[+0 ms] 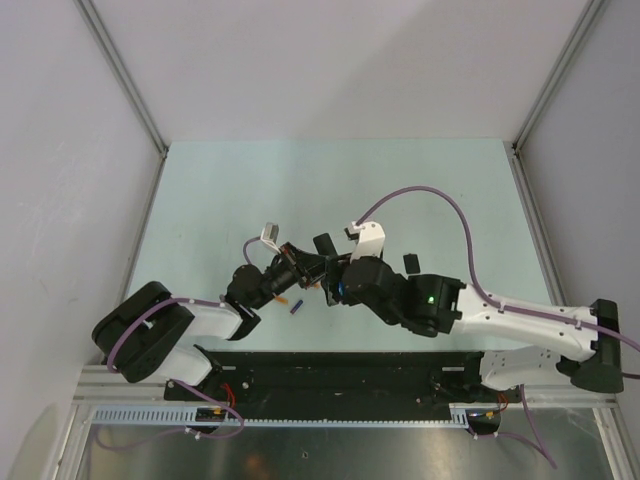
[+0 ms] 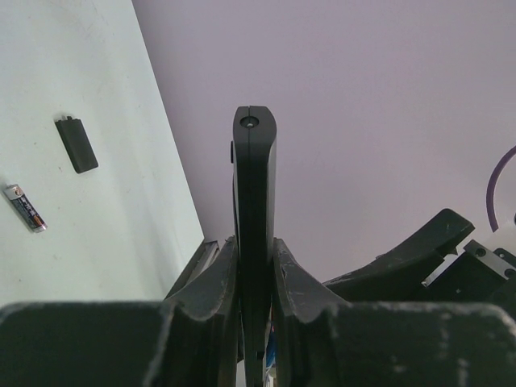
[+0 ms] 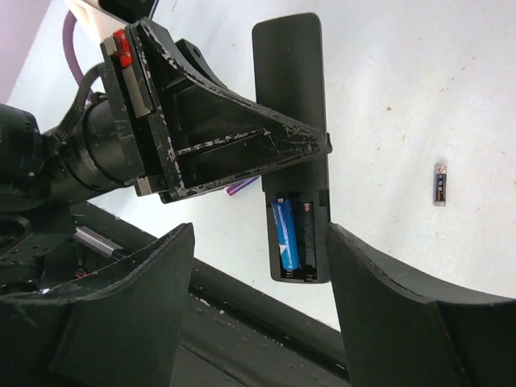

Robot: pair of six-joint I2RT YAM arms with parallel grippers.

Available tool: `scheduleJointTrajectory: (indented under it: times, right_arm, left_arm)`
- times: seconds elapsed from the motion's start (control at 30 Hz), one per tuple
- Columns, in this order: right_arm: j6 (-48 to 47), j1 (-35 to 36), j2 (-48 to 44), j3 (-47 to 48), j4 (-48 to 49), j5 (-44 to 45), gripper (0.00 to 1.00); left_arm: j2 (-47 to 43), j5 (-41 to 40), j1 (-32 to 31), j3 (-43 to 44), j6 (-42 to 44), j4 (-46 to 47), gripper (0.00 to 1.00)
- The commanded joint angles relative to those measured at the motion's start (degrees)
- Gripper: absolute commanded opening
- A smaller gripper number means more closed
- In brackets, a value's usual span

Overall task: Load the batteries into the remote control
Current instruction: Load the battery into the remote control.

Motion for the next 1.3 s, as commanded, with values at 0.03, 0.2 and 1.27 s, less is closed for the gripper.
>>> scheduleJointTrajectory:
  times: [0.03, 0.2, 1.27]
  right_arm:
    - [-0.53, -0.32, -4.47, 3.41, -1.29, 2.21, 0.72]
    - [4.46, -2.95, -7.89, 1.84, -3.31, 2.13, 0.75]
    - [24.61, -25.28, -5.62, -11.97, 13.73, -44.28, 0.92]
  left_arm:
    - [-0.07, -0.27, 0.06, 0.09, -0.43, 13.74, 0.00]
    - [-0.77, -1.06, 0.23, 0.00, -0.34, 14.00, 0.00]
    - [-5.69, -9.85, 0.15, -0.70, 7.74, 14.35, 0.00]
